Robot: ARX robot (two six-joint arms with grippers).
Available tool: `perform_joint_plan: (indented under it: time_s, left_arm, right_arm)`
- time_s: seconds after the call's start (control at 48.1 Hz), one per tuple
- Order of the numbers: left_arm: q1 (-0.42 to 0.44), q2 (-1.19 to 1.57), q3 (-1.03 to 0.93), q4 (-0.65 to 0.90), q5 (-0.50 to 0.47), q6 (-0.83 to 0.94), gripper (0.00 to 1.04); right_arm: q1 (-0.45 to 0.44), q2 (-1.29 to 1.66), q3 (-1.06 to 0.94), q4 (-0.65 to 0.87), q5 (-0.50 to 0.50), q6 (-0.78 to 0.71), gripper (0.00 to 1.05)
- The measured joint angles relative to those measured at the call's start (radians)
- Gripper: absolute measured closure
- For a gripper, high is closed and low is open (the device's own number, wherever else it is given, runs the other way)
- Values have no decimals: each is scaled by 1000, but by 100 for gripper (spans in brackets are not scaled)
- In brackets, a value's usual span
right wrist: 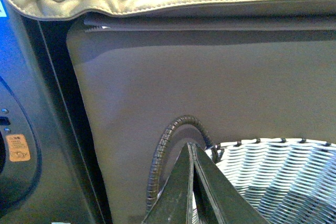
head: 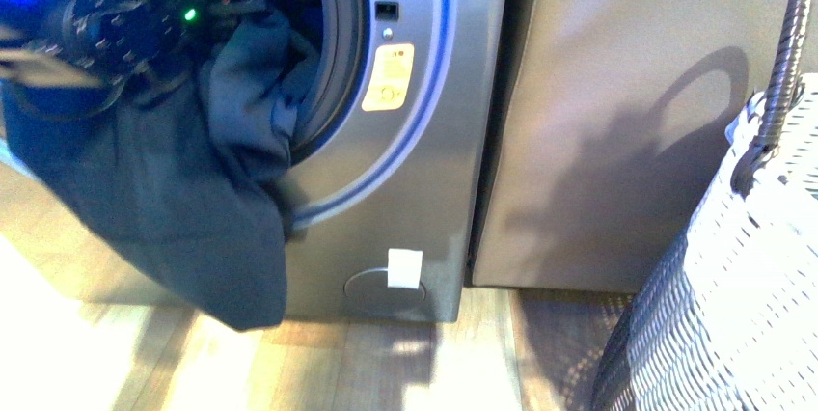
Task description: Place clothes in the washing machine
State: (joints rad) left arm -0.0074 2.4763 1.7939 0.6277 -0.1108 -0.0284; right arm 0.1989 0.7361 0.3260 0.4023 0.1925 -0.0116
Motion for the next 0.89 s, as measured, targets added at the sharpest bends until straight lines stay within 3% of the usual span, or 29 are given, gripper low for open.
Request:
perform_joint_plan:
  time_s: [0.395, 0.499, 0.893]
  left_arm:
    - [6, 118, 264, -111, -120, 12, 94]
    - [7, 142, 342, -122, -146, 14, 94]
    - [3, 190, 503, -139, -196, 53, 94]
  right_arm:
    - [-93, -161, -167, 9, -91, 1, 102]
    - [-174, -211, -200, -7, -186, 1, 102]
    - [-196, -332, -259, -66, -191, 1, 102]
